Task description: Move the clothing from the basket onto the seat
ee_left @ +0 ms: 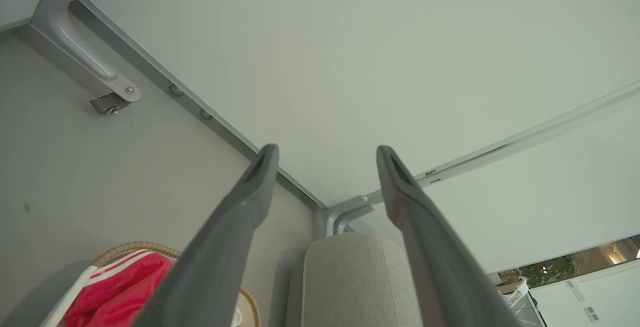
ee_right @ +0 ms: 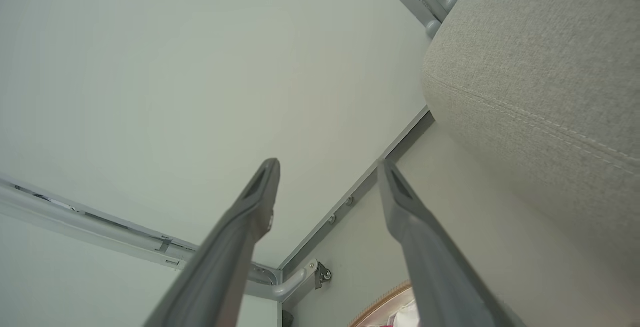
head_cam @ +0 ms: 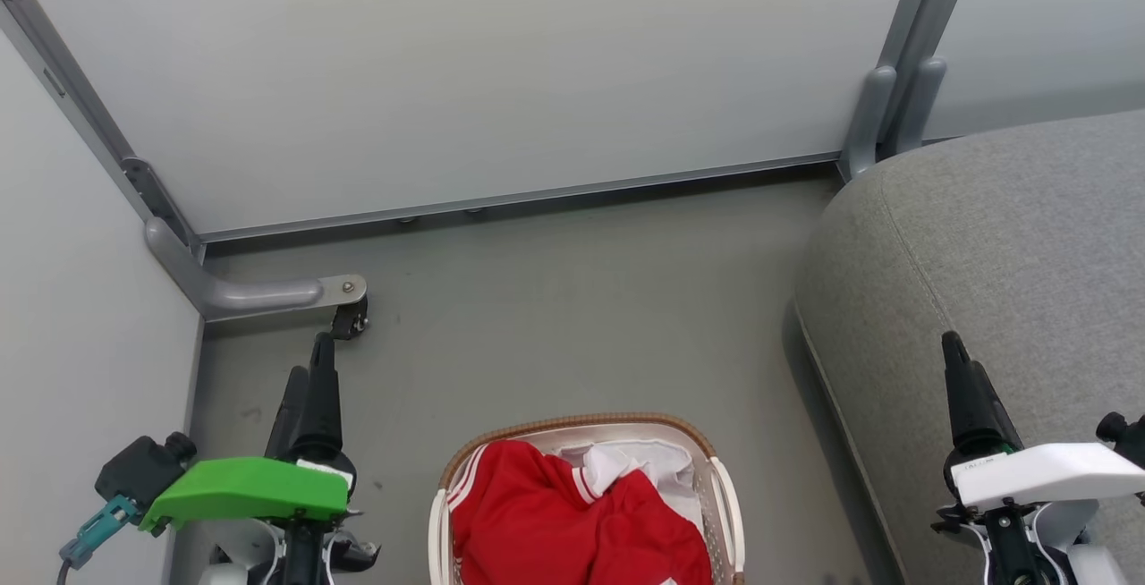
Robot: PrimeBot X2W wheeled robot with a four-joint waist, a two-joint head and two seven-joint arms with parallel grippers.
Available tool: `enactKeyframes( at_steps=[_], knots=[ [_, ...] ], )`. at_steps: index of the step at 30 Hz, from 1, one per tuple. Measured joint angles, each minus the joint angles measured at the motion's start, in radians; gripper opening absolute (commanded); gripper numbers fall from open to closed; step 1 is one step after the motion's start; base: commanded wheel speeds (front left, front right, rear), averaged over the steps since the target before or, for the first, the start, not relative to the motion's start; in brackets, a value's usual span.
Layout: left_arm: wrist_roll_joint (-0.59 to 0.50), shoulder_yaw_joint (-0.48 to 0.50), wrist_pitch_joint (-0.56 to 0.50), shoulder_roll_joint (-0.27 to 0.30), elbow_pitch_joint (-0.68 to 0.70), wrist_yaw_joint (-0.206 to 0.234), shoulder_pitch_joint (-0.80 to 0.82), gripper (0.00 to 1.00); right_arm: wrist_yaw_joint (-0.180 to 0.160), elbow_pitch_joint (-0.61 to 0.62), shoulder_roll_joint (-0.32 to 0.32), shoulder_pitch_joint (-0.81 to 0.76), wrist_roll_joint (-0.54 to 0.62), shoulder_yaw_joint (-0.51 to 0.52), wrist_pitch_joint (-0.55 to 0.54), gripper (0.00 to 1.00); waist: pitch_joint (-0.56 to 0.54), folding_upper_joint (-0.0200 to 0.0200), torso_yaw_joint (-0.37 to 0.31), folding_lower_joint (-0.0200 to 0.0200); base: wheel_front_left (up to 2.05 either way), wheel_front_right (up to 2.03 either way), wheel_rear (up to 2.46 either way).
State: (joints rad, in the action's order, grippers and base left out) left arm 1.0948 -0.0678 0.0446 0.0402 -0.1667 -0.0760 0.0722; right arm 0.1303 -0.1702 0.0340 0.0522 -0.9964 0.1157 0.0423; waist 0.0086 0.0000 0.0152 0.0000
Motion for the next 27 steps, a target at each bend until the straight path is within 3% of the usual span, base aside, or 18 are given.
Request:
enactKeyframes(
  at_steps=[10,27],
  knots=[
    [-0.165,-0.025,0.033,0.001,0.001,0.032,-0.001,1.0,0.0,0.002,0.003,-0.007,0.167,0.003,0.035,1.0,0.002,0.0,0.006,0.0,0.0,0.0,0.0],
    [-0.376,-0.035,0.081,0.002,-0.014,0.036,-0.015,1.0,0.0,0.014,0.006,-0.023,0.425,-0.007,0.085,1.0,0.002,0.0,0.016,0.0,0.0,0.0,0.0]
  ],
)
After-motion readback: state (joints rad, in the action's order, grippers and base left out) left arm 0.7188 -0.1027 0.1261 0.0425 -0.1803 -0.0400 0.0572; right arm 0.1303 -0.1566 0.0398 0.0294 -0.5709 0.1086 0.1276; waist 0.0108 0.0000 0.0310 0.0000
